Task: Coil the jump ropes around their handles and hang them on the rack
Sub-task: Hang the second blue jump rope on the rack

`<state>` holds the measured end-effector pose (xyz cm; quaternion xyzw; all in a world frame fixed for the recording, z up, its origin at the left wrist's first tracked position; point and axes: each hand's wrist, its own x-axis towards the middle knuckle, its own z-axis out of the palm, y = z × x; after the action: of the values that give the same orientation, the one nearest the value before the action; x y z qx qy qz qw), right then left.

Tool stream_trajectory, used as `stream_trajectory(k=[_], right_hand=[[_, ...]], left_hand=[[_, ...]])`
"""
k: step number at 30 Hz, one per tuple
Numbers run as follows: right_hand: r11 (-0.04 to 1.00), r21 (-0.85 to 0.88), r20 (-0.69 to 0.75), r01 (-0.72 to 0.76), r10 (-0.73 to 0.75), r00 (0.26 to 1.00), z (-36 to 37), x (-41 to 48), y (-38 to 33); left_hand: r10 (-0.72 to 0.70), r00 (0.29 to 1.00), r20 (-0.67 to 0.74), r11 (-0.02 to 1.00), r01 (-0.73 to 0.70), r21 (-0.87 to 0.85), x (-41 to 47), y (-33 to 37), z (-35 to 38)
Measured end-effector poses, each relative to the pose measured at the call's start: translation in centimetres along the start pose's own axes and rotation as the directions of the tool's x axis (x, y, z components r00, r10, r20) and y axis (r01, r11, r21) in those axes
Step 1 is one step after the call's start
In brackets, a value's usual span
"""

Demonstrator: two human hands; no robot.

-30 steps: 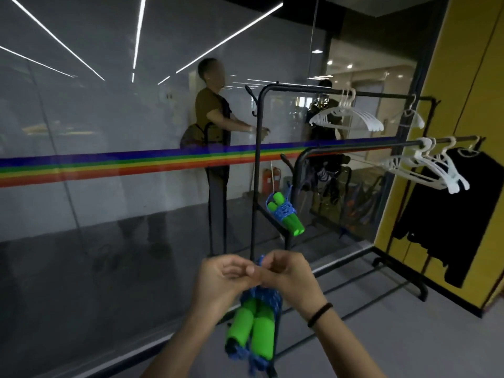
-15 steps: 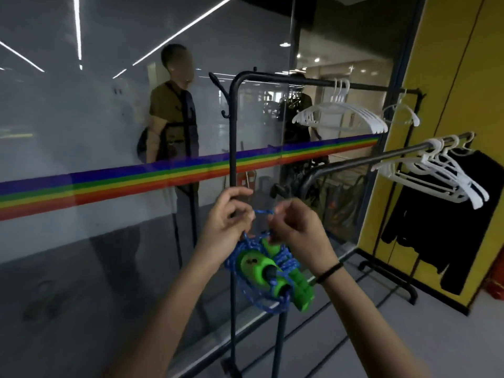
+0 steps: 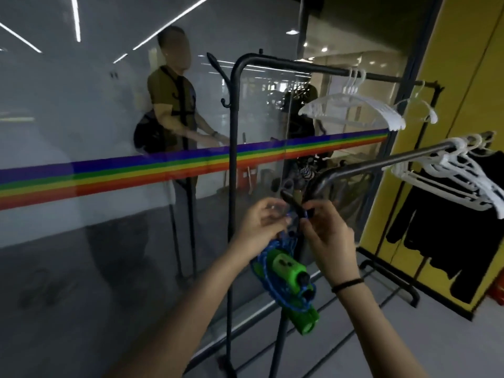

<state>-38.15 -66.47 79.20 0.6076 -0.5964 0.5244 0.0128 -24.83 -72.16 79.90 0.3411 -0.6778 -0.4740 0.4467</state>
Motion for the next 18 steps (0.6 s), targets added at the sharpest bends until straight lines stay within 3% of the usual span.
stream_trajectory(k=[4,9,14,18], right_hand=[[0.998,-0.015,0.085,0.064,-0.063,0.994,-0.4,-1.8,-0.7],[0.98,0.156,0.201,0.121,-0.152,0.968,-1.2,-6.9,-3.2],[0.939,0.342,0.402,0.032,-0.177,0.899,-2.3,-14.3,-6.0],[0.917,0.397,0.587,-0.033,-0.225,0.778,-2.7,-20.6,-9.6]], left_hand=[[-0.034,0.992,-0.118,0.999,0.036,0.008,-4.6,1.0,-0.8],[-0.103,0.921,-0.377,0.995,0.089,-0.055,-14.6,1.4,-2.4],[-0.227,0.684,-0.693,0.974,0.163,-0.159,-29.8,0.4,-2.9],[-0.235,0.485,-0.842,0.965,0.218,-0.144,-40.8,1.7,-3.3]])
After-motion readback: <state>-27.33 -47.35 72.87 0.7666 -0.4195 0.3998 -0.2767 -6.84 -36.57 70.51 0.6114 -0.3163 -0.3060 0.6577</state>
